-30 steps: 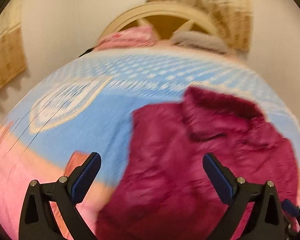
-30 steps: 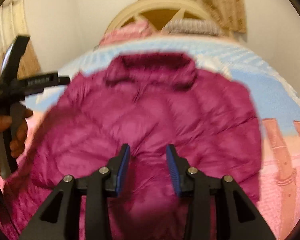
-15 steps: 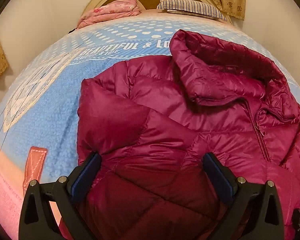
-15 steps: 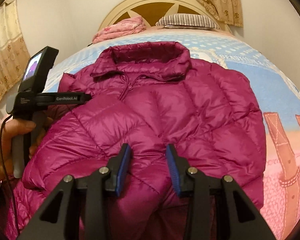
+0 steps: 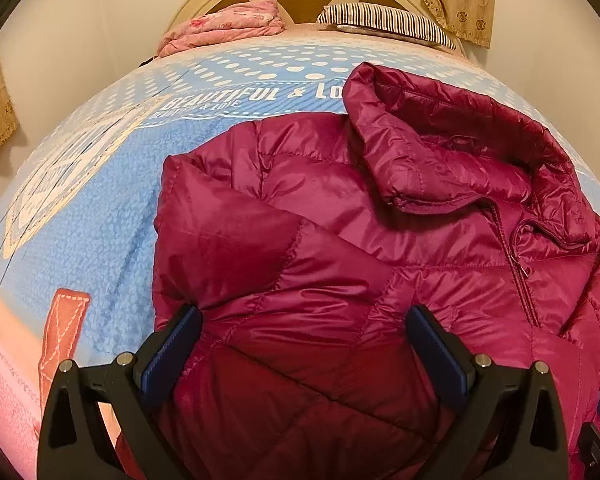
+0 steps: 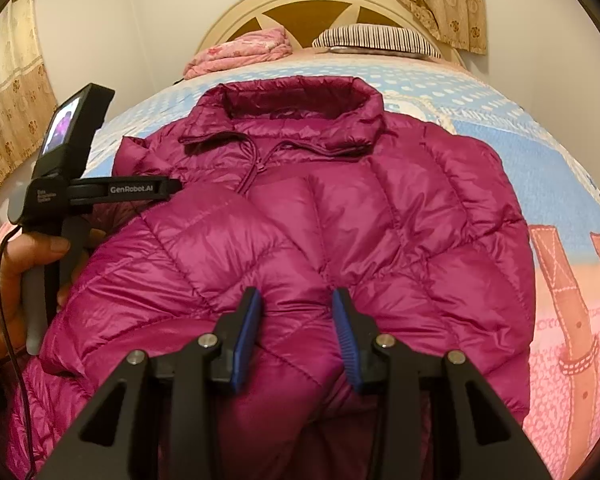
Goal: Fold large clothes
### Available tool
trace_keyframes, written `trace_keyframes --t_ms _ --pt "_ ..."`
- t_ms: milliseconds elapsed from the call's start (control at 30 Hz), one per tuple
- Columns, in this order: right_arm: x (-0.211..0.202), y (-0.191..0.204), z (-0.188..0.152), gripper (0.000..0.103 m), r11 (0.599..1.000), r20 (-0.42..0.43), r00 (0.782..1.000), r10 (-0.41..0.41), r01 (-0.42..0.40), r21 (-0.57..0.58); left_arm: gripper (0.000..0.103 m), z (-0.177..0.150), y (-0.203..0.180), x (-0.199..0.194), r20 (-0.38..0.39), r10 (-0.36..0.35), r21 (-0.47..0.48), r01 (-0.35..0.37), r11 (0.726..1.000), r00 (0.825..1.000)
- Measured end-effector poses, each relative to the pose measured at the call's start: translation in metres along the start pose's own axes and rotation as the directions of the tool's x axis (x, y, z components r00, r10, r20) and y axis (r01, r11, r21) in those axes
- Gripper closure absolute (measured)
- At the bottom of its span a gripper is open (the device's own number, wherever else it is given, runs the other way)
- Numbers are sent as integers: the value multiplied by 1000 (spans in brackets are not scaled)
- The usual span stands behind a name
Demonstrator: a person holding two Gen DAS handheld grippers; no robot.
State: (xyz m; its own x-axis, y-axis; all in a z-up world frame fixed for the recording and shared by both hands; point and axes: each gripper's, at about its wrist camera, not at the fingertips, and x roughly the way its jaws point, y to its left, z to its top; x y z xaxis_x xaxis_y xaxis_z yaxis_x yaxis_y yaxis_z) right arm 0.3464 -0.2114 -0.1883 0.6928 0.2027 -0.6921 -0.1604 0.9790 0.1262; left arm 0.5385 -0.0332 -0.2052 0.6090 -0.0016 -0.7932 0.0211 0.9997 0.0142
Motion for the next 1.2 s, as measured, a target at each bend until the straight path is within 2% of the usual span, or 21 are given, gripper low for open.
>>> trace_keyframes --t_ms 467,533,600,633,700,800,933,1100,1200 --pt "3 0 -2 61 1000 -4 1000 10 -10 3 1 2 -3 -4 -15 10 23 -10 1000 1000" --pt "1 -4 -1 53 999 -4 999 48 -47 21 1 5 -5 -18 -16 34 45 -33 998 999" --pt "-8 -8 5 33 995 0 996 93 -93 24 1 11 -7 -47 41 14 78 -17 997 999" --pt "-14 -8 8 31 996 11 996 85 -85 15 1 15 -9 -60 71 0 100 -8 995 997" --pt "-30 -8 23 26 996 54 995 79 -78 -33 1 29 -12 -80 117 -35 148 17 989 992" --pt "-31 -10 55 21 993 53 996 67 -61 -98 1 54 -12 -77 116 -44 172 24 985 992" --pt "-4 -32 104 21 994 14 1000 19 -17 -105 1 92 -3 -44 86 -9 154 -5 988 996" --pt "42 -65 161 21 996 -50 998 -41 36 -87 1 130 4 6 4 -29 89 29 996 1000" --pt "72 -70 184 21 991 -78 995 -64 54 -122 1 141 -7 32 -33 -17 120 21 993 999"
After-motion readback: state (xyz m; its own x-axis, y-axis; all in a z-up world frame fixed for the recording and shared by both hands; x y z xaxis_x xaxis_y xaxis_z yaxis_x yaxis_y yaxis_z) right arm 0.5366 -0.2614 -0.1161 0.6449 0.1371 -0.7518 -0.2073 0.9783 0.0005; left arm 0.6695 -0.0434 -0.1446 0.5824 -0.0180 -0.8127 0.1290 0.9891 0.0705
